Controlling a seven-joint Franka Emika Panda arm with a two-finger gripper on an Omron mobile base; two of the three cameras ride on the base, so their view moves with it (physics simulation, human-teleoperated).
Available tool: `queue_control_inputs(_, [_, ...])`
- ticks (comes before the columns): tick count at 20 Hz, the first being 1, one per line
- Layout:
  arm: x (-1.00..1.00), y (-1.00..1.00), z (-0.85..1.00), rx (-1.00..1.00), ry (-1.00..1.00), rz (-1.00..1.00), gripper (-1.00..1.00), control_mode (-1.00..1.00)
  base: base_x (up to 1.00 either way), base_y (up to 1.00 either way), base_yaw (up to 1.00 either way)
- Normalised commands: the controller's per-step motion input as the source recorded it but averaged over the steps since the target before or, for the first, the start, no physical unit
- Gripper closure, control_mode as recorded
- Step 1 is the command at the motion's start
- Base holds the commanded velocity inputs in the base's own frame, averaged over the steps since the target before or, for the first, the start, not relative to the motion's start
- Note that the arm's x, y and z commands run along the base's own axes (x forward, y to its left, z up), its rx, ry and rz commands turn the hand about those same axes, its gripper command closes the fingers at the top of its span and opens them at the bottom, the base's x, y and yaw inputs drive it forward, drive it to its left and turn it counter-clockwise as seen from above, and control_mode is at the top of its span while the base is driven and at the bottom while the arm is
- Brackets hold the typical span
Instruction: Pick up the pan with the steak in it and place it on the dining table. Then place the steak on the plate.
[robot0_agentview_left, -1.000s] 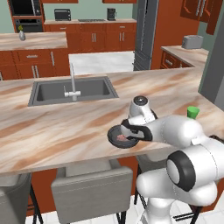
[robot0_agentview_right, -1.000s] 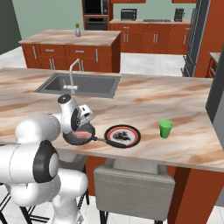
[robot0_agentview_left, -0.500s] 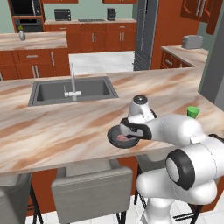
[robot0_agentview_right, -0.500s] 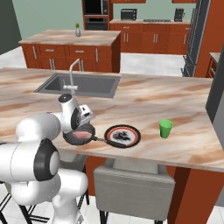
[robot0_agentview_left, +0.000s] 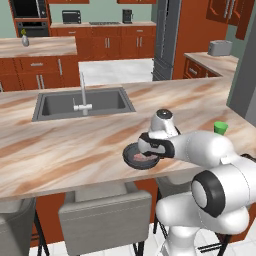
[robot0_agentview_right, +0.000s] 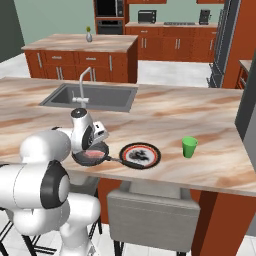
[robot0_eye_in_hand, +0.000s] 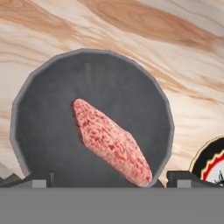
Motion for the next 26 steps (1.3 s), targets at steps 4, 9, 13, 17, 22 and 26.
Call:
queue_control_inputs(4, [-0.05, 0.03, 0.00, 0.00, 0.00, 0.00, -1.00, -1.00, 0.00, 0.00, 0.00])
queue_control_inputs(9, [-0.36, 0.05, 0.02, 0.01, -0.12, -0.22, -1.00, -1.00, 0.00, 0.00, 0.00])
queue_control_inputs(13, [-0.17, 0.20, 0.12, 0.02, -0.20, -0.41, -1.00, -1.00, 0.00, 0.00, 0.00])
queue_control_inputs(17, [-0.03, 0.15, 0.20, 0.03, -0.17, -0.45, -1.00, -1.00, 0.00, 0.00, 0.00])
queue_control_inputs(22, [-0.02, 0.01, 0.07, 0.09, -0.05, -0.48, -1.00, -1.00, 0.00, 0.00, 0.00])
queue_control_inputs(26, [-0.11, 0.00, 0.09, 0.17, 0.00, -0.47, -1.00, -1.00, 0.00, 0.00, 0.00])
